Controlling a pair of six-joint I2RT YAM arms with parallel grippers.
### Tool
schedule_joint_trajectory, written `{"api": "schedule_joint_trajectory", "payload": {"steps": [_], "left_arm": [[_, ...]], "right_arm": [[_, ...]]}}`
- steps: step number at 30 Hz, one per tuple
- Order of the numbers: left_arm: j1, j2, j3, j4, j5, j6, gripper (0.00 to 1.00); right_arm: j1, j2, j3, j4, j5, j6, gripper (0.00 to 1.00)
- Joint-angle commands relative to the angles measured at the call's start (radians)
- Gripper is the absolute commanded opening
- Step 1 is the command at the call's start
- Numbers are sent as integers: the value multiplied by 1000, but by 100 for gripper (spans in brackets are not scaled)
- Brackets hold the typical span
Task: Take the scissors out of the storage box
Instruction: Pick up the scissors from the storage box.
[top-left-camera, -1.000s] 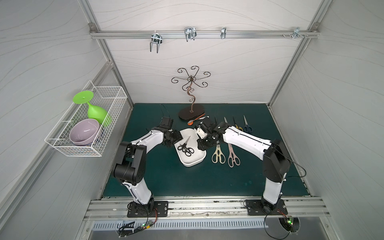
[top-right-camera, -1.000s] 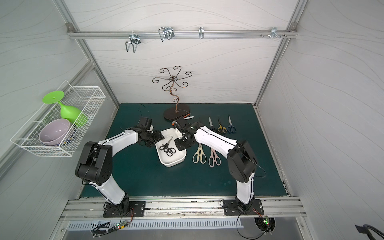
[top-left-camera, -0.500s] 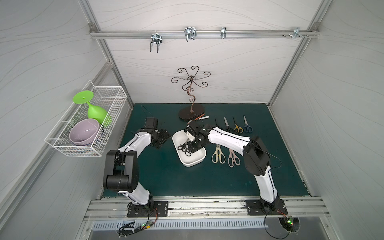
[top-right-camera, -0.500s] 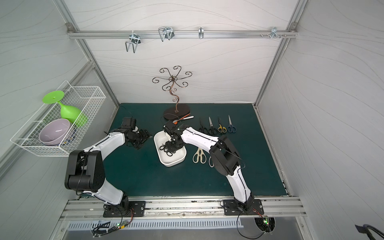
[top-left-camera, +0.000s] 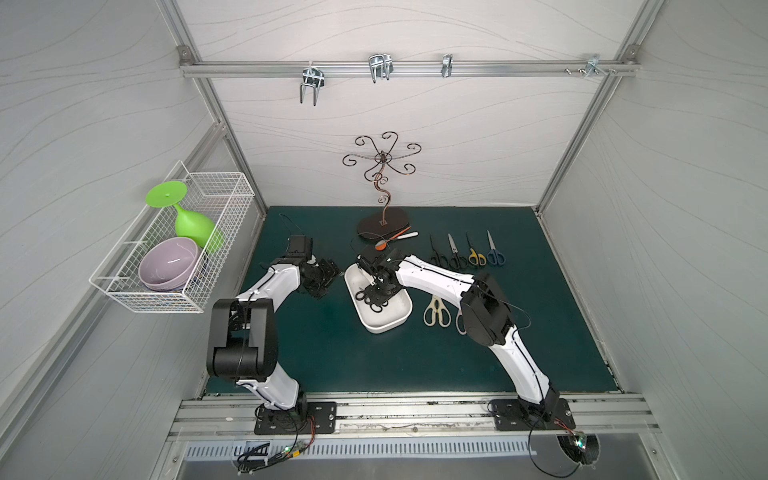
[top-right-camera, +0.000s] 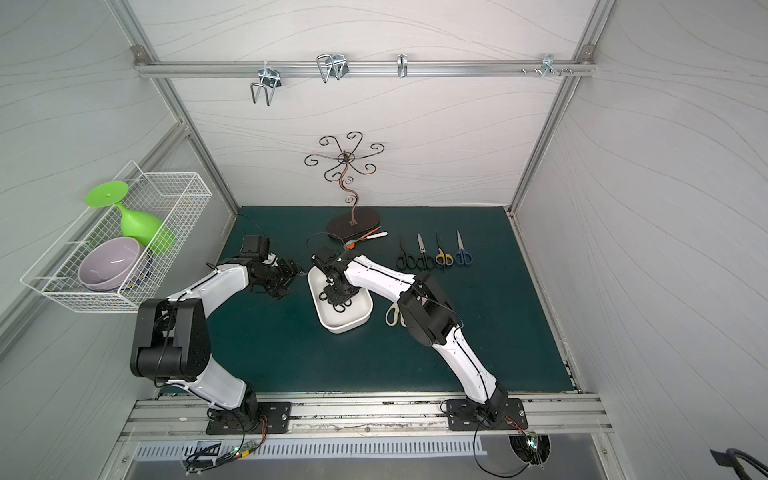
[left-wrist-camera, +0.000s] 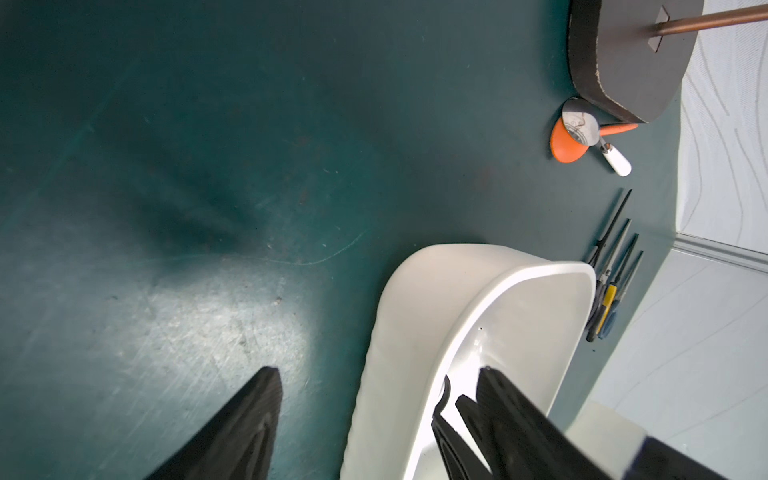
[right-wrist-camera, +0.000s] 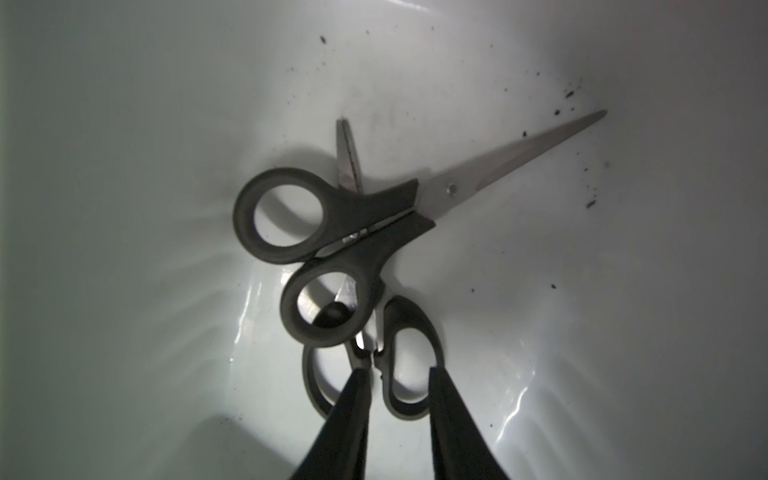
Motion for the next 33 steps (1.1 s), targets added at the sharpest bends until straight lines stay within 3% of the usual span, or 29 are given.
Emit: {"api": "schedule_joint_trajectory", "payload": {"steps": [1, 24, 33], "left_arm": [[7, 12, 5, 33, 35, -9, 78], [14, -2, 6, 26, 41, 0, 78], [18, -6, 4, 27, 40, -1, 78]], "right_arm": [[2, 15, 2, -62, 57, -24, 29], [-30, 99, 20, -63, -7, 10, 26], [-30, 102, 26, -73, 50, 33, 9]]}}
